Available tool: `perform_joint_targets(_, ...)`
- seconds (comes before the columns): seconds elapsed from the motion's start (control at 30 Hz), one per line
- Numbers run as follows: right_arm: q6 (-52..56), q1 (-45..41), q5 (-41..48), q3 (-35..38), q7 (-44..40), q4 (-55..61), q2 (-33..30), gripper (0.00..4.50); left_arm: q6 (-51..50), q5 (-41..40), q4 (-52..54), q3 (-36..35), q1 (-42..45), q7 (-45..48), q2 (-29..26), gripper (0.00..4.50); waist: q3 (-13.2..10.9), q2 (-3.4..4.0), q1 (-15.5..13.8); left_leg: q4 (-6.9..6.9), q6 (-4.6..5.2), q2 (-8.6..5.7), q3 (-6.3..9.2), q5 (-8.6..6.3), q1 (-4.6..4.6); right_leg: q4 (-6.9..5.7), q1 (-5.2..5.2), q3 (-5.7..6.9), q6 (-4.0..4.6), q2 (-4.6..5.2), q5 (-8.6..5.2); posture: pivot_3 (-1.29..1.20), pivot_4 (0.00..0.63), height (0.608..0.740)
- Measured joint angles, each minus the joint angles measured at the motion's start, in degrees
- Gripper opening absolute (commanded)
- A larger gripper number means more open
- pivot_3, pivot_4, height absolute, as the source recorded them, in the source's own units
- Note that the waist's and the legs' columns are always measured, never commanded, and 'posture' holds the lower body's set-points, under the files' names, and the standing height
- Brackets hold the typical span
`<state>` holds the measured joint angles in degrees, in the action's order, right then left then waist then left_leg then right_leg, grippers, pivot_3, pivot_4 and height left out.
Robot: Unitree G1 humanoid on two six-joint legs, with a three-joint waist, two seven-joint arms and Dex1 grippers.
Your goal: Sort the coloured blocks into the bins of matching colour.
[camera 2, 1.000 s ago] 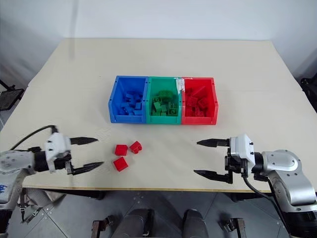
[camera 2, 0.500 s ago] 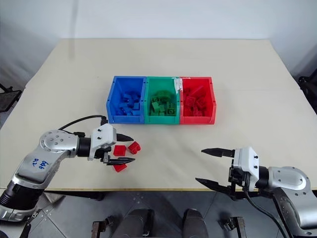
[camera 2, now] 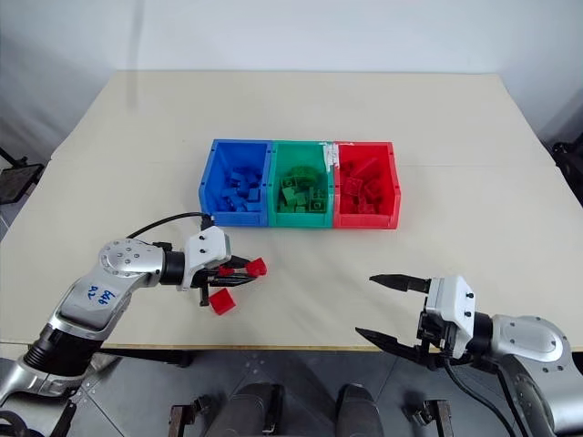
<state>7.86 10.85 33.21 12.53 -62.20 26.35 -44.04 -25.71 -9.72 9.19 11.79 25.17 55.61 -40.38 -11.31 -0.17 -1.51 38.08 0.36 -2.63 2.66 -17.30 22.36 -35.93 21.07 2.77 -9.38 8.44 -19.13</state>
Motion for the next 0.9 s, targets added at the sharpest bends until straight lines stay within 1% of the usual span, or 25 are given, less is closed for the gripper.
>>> perform_joint_targets(0.07, -0.10, -0.01, 0.00, 0.39, 0.57, 0.01, 0.26, 4.50, 0.65, -0.96, -1.29, -0.77, 1.29, 0.08, 1.74, 0.82, 0.00, 0.00, -0.08, 0.02, 0.00, 0.00, 0.02, 0.00, 0.01, -0.01, -0.01, 0.02, 0.00, 0.00, 0.00, 0.00, 0.150, 0.740)
perform_joint_targets(0.13, -0.14, 0.89, 0.04, 2.44, 2.11, 0.02, 1.26, 4.50, 1.57, -3.39, -1.65, -2.38, 3.81, 0.19, 4.60, 0.82, -0.01, -0.01, -0.25, 0.06, 0.00, -0.03, 0.06, 0.00, 0.05, 0.00, -0.01, 0.03, -0.02, 0.01, 0.01, 0.00, 0.150, 0.740)
perform_joint_targets(0.23, -0.15, 3.01, 0.72, 6.73, 5.51, 0.50, 3.51, 4.50, 1.42, -5.94, -3.28, -4.43, 9.54, -0.57, 8.62, 0.82, 0.00, -0.01, -0.46, 0.08, 0.00, -0.05, 0.05, 0.00, 0.03, 0.00, -0.04, 0.04, -0.04, 0.02, 0.02, 0.00, 0.150, 0.740)
perform_joint_targets(0.3, -0.27, 5.77, 0.95, 9.94, 8.74, 1.67, 6.25, 4.50, 2.55, -5.79, -7.52, -4.49, 14.73, -1.80, 12.38, 0.82, 0.00, -0.02, -0.80, 0.09, 0.01, -0.12, 0.05, 0.01, 0.02, -0.01, -0.05, 0.06, -0.04, -0.01, 0.02, 0.00, 0.150, 0.740)
perform_joint_targets(0.4, -0.43, 9.29, 0.80, 12.21, 12.36, 4.34, 9.52, 4.50, 7.43, -4.72, -16.06, -3.63, 21.32, -3.02, 18.61, 0.82, 0.00, -0.02, -1.26, 0.11, 0.03, -0.38, 0.03, 0.03, 0.03, 0.01, -0.06, 0.04, -0.09, 0.01, 0.05, 0.00, 0.150, 0.740)
perform_joint_targets(0.43, -0.49, 10.51, 0.68, 12.93, 13.66, 5.59, 10.44, 4.50, 10.02, -4.04, -20.49, -2.83, 23.98, -2.84, 21.31, 0.82, 0.00, -0.02, -1.29, 0.09, 0.06, -0.43, -0.01, 0.04, 0.02, 0.01, -0.06, 0.00, -0.12, 0.03, 0.06, 0.00, 0.150, 0.740)
perform_joint_targets(0.53, -0.60, 12.27, -0.23, 13.18, 16.85, 8.92, 12.50, 4.50, 19.61, -1.06, -35.65, -0.98, 31.53, -3.64, 28.98, 0.82, -0.01, -0.04, -1.46, 0.11, 0.10, -0.48, -0.08, 0.07, 0.05, 0.04, -0.05, -0.02, -0.19, 0.04, 0.10, 0.00, 0.150, 0.740)
perform_joint_targets(0.6, -0.67, 13.13, -0.63, 13.40, 19.36, 11.06, 14.06, 4.50, 27.13, 2.13, -47.78, -0.46, 37.29, -6.80, 33.40, 0.82, -0.02, -0.07, -1.53, 0.08, 0.11, -0.50, -0.12, 0.07, 0.08, 0.07, -0.01, -0.02, -0.22, 0.06, 0.11, 0.00, 0.150, 0.740)
perform_joint_targets(0.7, -1.27, 15.28, -1.35, 14.53, 22.51, 13.45, 16.39, 4.50, 34.21, 5.92, -61.45, -0.57, 43.64, -13.04, 36.47, 0.82, -0.03, -0.08, -1.17, -0.06, 0.12, -0.49, -0.21, 0.07, 0.09, 0.05, 0.16, -0.09, -0.23, 0.07, 0.11, 0.00, 0.150, 0.740)
perform_joint_targets(0.77, -1.56, 16.65, -1.89, 14.93, 24.03, 14.42, 17.51, 4.50, 36.73, 7.29, -67.77, -1.20, 45.94, -16.16, 37.57, 0.82, -0.03, -0.08, -0.99, -0.10, 0.13, -0.49, -0.23, 0.08, 0.13, 0.00, 0.24, -0.10, -0.23, 0.07, 0.11, 0.00, 0.150, 0.740)
perform_joint_targets(0.9, -1.99, 20.06, -3.18, 14.92, 26.17, 16.50, 19.96, 4.50, 40.27, 8.50, -75.50, -2.36, 47.33, -18.02, 38.95, 0.82, -0.03, -0.08, -1.05, -0.06, 0.14, -0.49, -0.23, 0.09, 0.28, -0.02, 0.37, -0.10, -0.23, 0.07, 0.12, 0.00, 0.150, 0.740)
